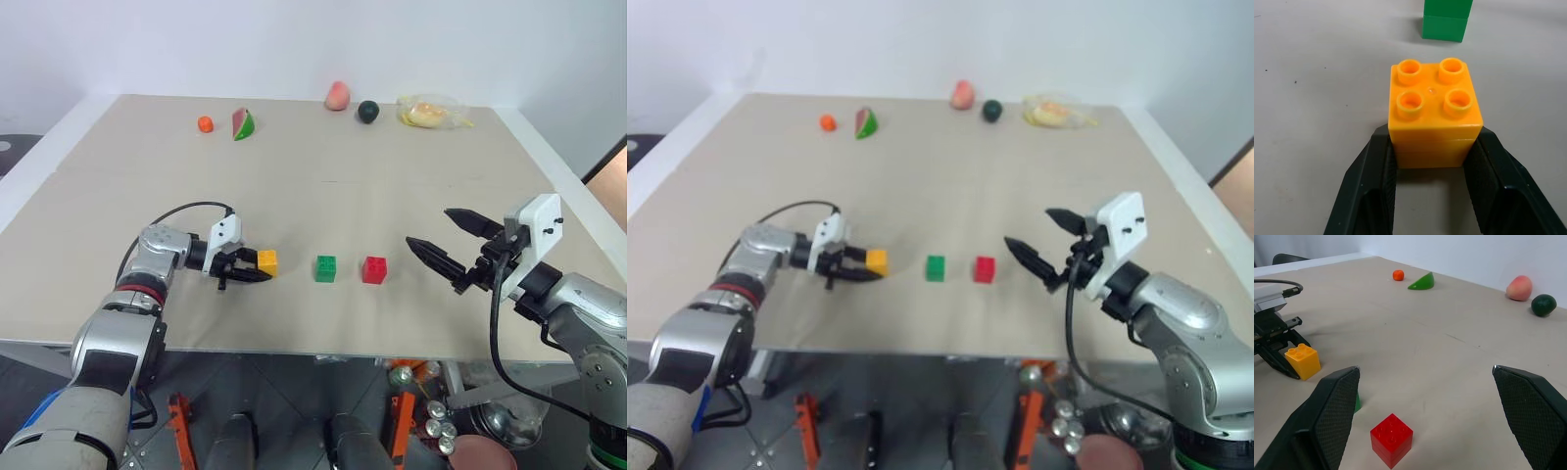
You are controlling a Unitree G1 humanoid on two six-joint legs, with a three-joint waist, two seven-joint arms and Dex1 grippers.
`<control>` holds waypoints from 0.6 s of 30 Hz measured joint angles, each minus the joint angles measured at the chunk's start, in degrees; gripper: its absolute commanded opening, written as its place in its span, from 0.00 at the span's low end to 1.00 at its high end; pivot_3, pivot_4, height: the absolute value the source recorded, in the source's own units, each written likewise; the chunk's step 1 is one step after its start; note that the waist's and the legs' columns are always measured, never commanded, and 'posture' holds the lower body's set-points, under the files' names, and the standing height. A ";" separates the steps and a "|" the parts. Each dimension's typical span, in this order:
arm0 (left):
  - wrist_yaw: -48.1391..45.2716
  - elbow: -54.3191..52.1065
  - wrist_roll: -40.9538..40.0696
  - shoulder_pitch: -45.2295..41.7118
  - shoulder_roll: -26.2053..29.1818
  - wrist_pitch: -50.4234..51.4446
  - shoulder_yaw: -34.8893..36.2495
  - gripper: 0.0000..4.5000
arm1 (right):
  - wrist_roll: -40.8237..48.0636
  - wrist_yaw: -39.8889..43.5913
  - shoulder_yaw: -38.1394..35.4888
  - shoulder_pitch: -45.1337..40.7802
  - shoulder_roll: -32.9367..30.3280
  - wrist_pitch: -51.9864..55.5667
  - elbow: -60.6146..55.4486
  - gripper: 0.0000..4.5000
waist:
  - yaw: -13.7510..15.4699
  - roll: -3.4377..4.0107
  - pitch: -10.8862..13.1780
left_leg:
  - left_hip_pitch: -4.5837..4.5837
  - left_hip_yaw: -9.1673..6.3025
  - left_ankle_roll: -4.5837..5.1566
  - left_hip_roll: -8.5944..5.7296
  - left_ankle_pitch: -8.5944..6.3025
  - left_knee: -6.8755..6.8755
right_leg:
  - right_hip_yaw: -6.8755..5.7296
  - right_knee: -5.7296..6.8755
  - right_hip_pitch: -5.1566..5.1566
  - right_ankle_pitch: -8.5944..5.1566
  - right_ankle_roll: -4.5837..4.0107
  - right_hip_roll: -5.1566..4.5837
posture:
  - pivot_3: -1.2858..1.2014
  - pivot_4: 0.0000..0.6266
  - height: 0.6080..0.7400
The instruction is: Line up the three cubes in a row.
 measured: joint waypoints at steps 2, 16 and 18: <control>-0.03 0.16 0.09 -0.11 -0.59 0.01 0.24 0.38 | 0.08 -0.01 -0.01 0.04 -0.10 0.05 -0.02 1.00 | 0.07 0.00 0.00 | -0.01 0.00 0.00 -0.01 0.00 0.00 | 0.00 0.00 0.01 0.00 0.01 -0.01 | 0.52 0.24 1.00; -0.63 1.21 1.35 -1.98 -4.16 0.01 0.27 0.38 | 0.67 -1.09 -0.12 1.37 -0.63 0.37 -0.70 1.00 | -0.04 0.00 0.00 | -0.01 -0.02 0.00 -0.01 0.00 0.00 | 0.01 0.01 -0.02 0.00 0.02 0.02 | 0.52 0.24 1.00; -0.43 1.40 1.56 -1.98 -3.83 0.01 0.27 0.38 | 0.72 -1.18 -0.15 1.90 -0.63 0.39 -0.82 1.00 | -0.04 0.00 0.00 | -0.01 -0.01 0.00 -0.01 0.00 0.00 | 0.01 0.01 -0.01 0.01 0.03 0.02 | 0.52 0.24 1.00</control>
